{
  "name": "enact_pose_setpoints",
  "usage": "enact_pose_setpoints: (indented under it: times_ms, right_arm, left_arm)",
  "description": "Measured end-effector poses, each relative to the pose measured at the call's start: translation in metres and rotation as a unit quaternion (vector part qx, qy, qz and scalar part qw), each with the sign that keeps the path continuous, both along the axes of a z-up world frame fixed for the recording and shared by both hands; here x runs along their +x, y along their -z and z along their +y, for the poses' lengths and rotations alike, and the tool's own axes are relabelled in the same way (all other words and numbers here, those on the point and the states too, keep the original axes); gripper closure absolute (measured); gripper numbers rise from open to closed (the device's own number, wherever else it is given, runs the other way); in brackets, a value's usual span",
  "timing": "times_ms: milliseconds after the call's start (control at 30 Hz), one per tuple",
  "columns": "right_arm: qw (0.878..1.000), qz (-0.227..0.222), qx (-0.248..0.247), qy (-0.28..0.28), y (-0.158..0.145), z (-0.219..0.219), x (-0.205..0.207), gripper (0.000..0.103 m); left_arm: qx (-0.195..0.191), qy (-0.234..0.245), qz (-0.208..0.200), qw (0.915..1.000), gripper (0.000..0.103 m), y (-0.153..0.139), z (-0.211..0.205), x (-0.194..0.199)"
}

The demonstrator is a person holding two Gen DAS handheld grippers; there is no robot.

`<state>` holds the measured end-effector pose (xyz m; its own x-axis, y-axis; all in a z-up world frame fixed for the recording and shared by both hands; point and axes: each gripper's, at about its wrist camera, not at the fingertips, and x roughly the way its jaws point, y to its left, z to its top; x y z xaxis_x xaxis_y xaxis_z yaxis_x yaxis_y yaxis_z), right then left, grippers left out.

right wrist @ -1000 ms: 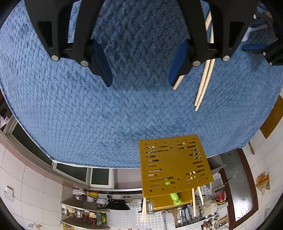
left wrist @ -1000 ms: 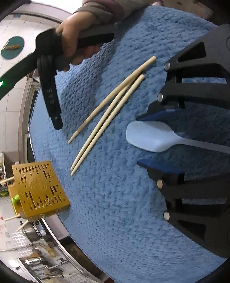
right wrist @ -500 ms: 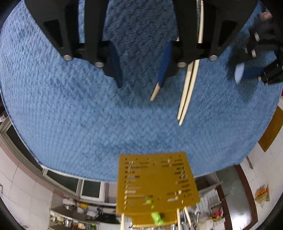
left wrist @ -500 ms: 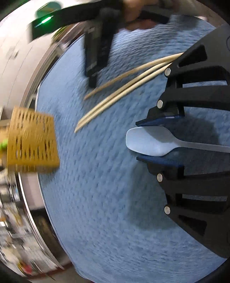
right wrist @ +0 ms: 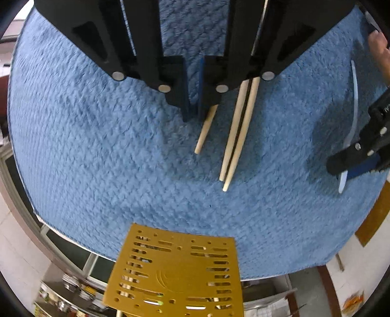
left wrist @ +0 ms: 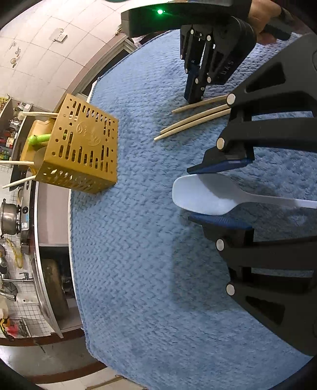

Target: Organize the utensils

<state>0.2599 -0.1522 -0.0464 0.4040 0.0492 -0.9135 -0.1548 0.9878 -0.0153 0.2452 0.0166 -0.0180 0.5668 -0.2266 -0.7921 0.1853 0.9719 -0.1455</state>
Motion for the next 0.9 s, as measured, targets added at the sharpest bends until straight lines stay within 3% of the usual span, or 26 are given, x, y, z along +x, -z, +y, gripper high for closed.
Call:
enact_pose_setpoints:
  times_ms: [133, 200, 367, 633, 900]
  right_arm:
    - [0.999, 0.034, 0.011, 0.001, -0.001, -0.002, 0.013, 0.096]
    - [0.998, 0.044, 0.041, 0.007, -0.004, -0.004, 0.016, 0.094]
    - [0.996, 0.016, 0.081, 0.033, -0.016, -0.014, 0.009, 0.093]
    - [0.997, 0.028, 0.066, 0.026, -0.008, 0.006, 0.003, 0.092]
    - [0.996, 0.064, 0.053, 0.026, -0.008, 0.015, 0.027, 0.092]
  left_arm:
    - [-0.004, -0.013, 0.01, 0.9999, 0.072, 0.001, -0.001, 0.007]
    - [-0.007, -0.019, 0.016, 0.9997, 0.072, 0.003, -0.001, 0.01]
    - [0.005, -0.022, 0.008, 0.9997, 0.072, 0.004, -0.002, 0.012]
    - [-0.004, -0.036, 0.01, 0.9993, 0.072, 0.011, 0.002, 0.016]
    - [-0.015, -0.043, 0.027, 0.9986, 0.072, 0.021, 0.002, 0.024]
